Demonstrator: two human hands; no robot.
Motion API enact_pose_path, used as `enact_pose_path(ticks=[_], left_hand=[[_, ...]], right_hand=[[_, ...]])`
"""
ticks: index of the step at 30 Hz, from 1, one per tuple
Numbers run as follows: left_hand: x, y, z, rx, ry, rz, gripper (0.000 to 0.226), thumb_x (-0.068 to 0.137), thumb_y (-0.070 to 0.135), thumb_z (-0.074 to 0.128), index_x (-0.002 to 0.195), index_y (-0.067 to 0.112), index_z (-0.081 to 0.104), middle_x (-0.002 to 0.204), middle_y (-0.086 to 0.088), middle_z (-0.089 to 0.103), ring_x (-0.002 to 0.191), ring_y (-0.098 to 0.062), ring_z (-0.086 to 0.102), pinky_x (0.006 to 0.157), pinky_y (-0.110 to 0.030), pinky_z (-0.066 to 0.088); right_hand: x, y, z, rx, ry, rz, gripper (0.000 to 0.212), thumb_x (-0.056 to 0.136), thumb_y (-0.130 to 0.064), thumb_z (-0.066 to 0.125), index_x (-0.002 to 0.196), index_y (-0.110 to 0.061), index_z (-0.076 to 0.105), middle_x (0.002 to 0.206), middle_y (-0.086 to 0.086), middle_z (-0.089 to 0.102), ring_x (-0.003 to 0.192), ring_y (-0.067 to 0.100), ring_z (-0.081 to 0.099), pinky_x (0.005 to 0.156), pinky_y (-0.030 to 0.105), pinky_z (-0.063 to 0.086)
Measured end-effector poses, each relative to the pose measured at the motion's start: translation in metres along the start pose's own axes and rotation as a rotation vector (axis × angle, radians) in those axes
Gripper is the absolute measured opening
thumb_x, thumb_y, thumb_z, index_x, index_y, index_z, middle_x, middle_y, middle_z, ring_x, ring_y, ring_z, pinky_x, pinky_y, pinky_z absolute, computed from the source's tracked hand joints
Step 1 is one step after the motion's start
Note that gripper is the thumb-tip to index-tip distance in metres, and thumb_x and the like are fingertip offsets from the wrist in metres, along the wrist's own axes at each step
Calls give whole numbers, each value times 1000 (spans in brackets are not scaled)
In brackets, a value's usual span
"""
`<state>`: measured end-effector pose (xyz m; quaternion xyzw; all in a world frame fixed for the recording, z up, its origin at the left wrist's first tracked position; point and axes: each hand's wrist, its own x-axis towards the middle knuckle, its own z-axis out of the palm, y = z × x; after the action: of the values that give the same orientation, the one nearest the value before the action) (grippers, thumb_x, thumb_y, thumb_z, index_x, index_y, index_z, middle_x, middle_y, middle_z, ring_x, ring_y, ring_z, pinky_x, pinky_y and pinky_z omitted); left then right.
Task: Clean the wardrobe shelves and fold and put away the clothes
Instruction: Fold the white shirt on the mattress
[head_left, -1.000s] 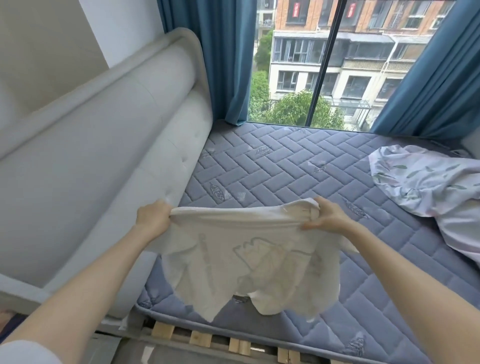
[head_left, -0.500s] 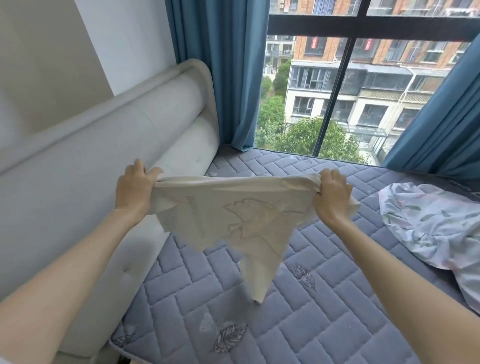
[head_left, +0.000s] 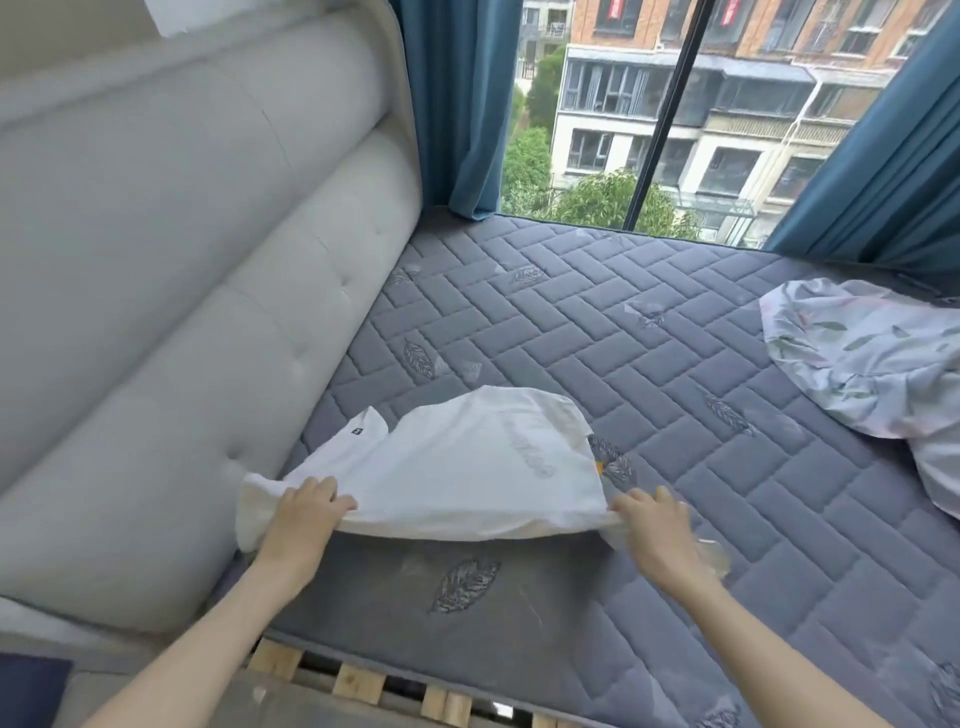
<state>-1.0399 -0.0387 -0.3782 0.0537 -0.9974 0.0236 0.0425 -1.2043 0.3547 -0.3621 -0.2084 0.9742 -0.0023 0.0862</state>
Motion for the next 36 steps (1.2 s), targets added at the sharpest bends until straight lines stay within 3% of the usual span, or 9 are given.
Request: enact_pose_path(ticks=[3,6,10,13,18,23,29,33,36], left_hand=[[-40,6,100,-2,-106,6,67,14,-7,86,71,24,69,68,-1,46,62,-23,45,47,-27,32],[-84,11,192,-14,-174,-10,84,14,-10,85,88,27,72,90,-4,58,75,-21,44,46,-30,45],[-128,29,280,-152,-193,-118,108,39,-27,64,131,30,57,138,-4,53,104,-29,59,73,-41,56],[-135,43,316,-177,-88,-200,111,40,-23,63,135,33,50,138,-1,51,100,-29,57,67,-40,50],[-134,51,350,-217,173,-299,86,55,-11,63,130,32,59,135,10,55,104,-23,50,79,-41,43],[-130,57,369,-247,424,-315,62,67,8,35,116,23,70,114,8,69,87,-21,47,68,-39,42],[-121,53,372,-363,481,-321,48,75,-8,47,106,14,75,99,1,72,76,-21,39,65,-36,41],[-124,54,363,-395,421,-312,53,74,-21,56,111,13,73,102,0,71,80,-14,36,70,-32,39],[-129,50,352,-343,368,-260,52,73,-20,62,111,14,73,102,0,71,78,-20,42,68,-38,44]], right_hand=[[-22,3,90,23,-48,13,35,76,3,52,90,-29,59,90,-6,62,91,20,47,66,32,20],[-34,4,172,186,-84,-12,31,76,3,53,72,-27,49,74,-4,57,76,22,48,56,25,22],[-26,-7,253,388,-17,45,32,73,-1,48,82,-32,51,78,-8,56,76,19,51,59,32,43],[-10,-21,300,417,180,52,24,79,-5,57,88,-26,64,70,-13,58,72,22,56,63,31,41],[20,-28,360,439,386,107,17,80,-7,60,87,-18,70,78,6,69,74,31,62,58,32,37],[25,-31,375,411,538,69,14,81,-9,56,83,-15,68,66,11,65,61,34,59,53,35,42],[26,-32,369,355,458,71,14,81,-7,52,86,-15,63,57,10,53,58,33,49,53,35,36],[21,-34,358,323,340,62,16,84,-10,47,88,-17,61,56,4,47,63,30,48,56,36,39],[7,-32,346,273,217,90,16,89,-14,44,86,-18,59,60,-2,43,68,29,48,58,33,35]])
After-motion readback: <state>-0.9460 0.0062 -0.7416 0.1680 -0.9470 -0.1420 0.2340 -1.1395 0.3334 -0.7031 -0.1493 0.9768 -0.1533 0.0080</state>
